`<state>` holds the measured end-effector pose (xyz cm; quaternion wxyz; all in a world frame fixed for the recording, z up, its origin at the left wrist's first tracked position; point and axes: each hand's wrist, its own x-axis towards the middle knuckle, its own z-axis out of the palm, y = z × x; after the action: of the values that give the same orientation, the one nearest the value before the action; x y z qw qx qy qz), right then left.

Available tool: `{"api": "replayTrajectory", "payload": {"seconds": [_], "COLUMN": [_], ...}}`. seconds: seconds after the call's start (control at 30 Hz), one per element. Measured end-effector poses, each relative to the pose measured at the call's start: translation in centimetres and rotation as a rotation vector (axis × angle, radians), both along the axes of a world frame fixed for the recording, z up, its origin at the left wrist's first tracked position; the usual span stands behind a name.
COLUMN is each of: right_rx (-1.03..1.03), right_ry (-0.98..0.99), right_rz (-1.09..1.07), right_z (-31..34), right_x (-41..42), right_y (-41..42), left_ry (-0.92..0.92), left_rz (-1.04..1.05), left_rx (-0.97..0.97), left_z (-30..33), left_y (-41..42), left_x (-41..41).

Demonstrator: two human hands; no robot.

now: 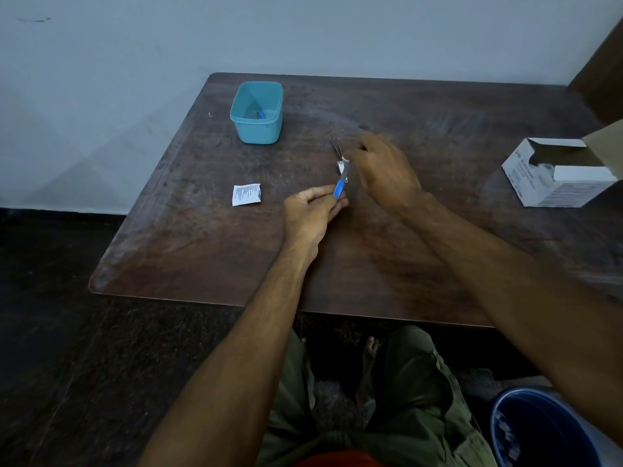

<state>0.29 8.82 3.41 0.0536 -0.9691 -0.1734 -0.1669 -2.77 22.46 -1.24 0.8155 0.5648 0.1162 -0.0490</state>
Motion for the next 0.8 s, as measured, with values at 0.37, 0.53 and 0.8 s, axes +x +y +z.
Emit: {"api": "replayTrajectory", "payload": {"seconds": [0.37, 0.53, 0.8], "right_rx": [0.156, 0.154, 0.531], "right_ry": [-0.030, -0.045, 0.002], "right_rz": [-0.009, 0.074, -0.013], "right_z": [-0.7, -1.8, -1.9], "right_x": [-0.2, -1.5, -2.4], "right_y": [0.0, 0.7, 1.3], "left_ry": [-0.010, -0.006, 0.022], "left_rz": [0.001, -0.005, -0.069], "left_rx": [-0.003, -0.048, -0.098], "left_z": [0.0, 0.1, 0.6], "left_y": [0.1, 0.1, 0.7], "left_x": [-0.1, -0.2, -0.2]}}
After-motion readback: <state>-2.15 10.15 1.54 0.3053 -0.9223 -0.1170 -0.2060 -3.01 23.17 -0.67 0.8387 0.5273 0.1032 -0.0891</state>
